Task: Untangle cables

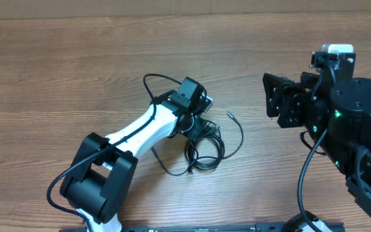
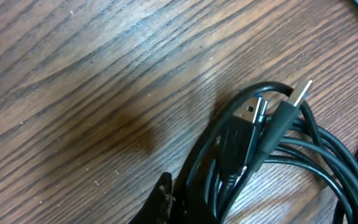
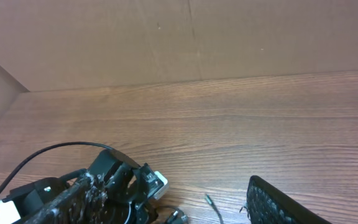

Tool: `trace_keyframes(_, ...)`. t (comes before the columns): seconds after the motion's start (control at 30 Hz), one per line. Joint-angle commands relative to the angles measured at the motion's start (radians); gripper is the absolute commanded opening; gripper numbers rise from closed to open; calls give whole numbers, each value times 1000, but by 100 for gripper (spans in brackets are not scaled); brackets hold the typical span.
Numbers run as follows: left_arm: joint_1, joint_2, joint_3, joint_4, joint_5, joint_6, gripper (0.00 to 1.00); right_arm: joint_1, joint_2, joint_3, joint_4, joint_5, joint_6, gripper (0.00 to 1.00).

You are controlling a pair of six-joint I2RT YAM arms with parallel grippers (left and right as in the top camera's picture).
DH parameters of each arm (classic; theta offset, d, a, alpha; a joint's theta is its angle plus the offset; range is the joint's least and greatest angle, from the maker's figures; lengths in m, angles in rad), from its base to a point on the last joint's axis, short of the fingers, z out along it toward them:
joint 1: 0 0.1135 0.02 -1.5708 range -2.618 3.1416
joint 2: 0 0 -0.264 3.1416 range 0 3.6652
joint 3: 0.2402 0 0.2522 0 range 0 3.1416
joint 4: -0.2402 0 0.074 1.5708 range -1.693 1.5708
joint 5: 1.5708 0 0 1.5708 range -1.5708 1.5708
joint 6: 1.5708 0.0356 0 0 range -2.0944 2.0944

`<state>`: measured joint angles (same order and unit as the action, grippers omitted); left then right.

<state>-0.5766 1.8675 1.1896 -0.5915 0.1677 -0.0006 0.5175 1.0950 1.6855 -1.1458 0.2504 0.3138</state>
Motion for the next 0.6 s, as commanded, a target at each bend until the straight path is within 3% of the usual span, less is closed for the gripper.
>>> trace_keyframes(0.0, -2, -12, 39, -42, 0, -2, 4, -2, -3, 4, 3, -1, -1, 72)
trace_keyframes(0.13, 31, -82, 230, -227, -5, -27, 4, -2, -3, 4, 4, -1, -1, 72)
trace_keyframes(0.3, 55, -164, 705, -544, -18, -43, 4, -2, 24, 4, 2, -2, -1, 72)
trace_keyframes(0.57, 55, -175, 1179, -818, -22, -119, 4, -2, 108, 4, -9, -20, -1, 65)
